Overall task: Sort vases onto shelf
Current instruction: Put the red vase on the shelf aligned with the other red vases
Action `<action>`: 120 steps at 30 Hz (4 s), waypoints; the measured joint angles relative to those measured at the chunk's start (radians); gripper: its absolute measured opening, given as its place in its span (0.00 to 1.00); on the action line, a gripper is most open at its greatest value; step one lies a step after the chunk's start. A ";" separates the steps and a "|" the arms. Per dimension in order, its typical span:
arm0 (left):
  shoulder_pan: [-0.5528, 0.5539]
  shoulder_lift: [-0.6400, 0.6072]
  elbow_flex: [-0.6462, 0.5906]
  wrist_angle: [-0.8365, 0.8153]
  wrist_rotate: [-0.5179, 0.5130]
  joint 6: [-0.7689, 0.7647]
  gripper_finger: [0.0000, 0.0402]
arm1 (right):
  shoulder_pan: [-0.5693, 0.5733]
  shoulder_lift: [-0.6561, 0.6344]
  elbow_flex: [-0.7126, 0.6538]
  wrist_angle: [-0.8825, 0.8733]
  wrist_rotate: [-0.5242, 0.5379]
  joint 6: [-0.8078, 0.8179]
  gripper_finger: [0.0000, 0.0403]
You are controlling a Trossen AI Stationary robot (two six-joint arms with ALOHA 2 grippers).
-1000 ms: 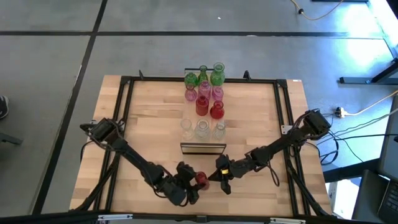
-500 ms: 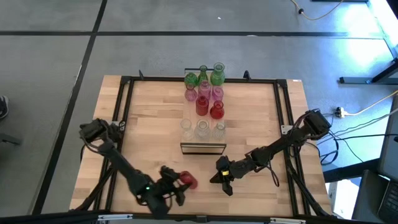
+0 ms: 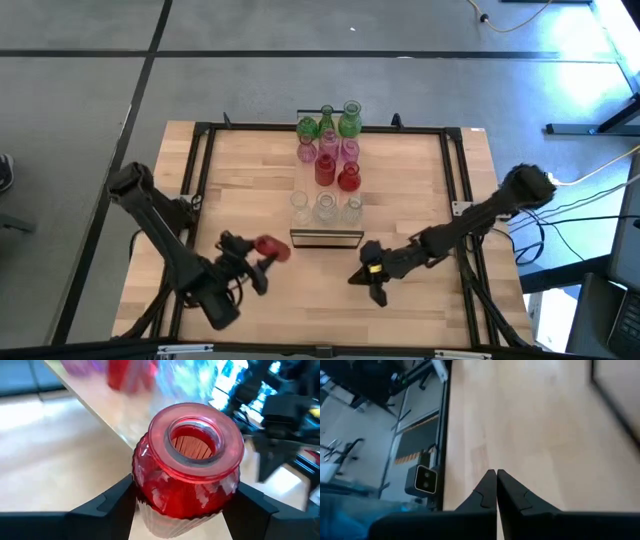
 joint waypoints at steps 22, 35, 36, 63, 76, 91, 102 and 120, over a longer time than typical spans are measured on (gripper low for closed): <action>0.219 -0.624 -0.048 -0.471 0.000 0.476 0.59 | 0.045 -0.551 0.001 -0.486 0.599 0.132 0.00; 0.546 -0.708 -0.125 0.054 0.398 1.145 0.59 | 0.017 -0.562 0.001 -0.474 0.729 0.133 0.00; 0.581 -0.709 -0.152 0.089 0.432 1.160 0.59 | 0.017 -0.562 0.001 -0.474 0.729 0.133 0.00; 1.011 -0.469 -0.266 0.643 0.918 1.577 0.59 | 0.018 -0.730 0.000 -0.575 0.697 0.106 0.00; 1.095 -0.381 -0.185 0.636 1.044 1.630 0.59 | 0.018 -0.730 0.000 -0.617 0.703 0.122 0.00; 1.105 -0.289 -0.113 0.528 1.093 1.653 0.59 | 0.018 -0.730 0.000 -0.620 0.702 0.130 0.00; 1.115 -0.283 -0.113 0.556 1.142 1.637 0.59 | 0.018 -0.730 0.000 -0.641 0.701 0.131 0.00; 1.144 -0.276 -0.113 0.554 1.197 1.623 0.59 | 0.018 -0.730 0.000 -0.640 0.692 0.135 0.00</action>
